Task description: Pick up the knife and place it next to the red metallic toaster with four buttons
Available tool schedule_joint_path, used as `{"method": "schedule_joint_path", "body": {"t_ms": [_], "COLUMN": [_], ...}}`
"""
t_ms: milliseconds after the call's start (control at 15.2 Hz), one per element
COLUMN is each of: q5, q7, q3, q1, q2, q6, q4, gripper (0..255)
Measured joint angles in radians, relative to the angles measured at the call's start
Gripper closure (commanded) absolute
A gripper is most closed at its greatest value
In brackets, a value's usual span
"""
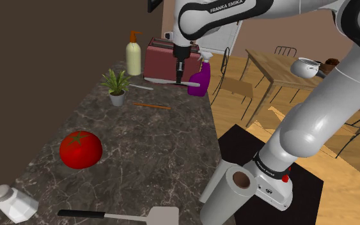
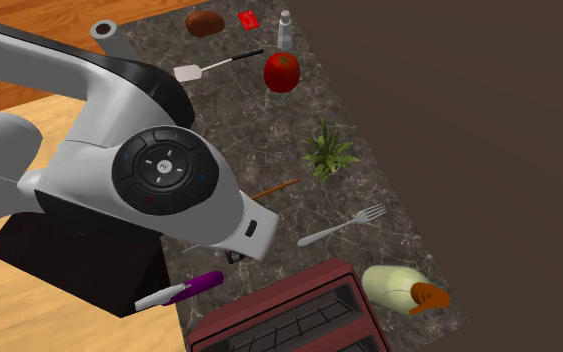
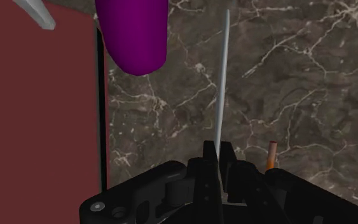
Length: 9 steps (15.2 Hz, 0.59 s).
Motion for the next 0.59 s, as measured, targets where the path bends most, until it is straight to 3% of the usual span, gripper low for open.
{"method": "schedule_joint_path", "body": {"t_ms": [594], "q5": [-0.006], "q7": [0.004], "q3": [0.000], "q1": [-0.001], "q2": [0.049], "q6": [0.117], "q4": [-0.068], "gripper": [255]}}
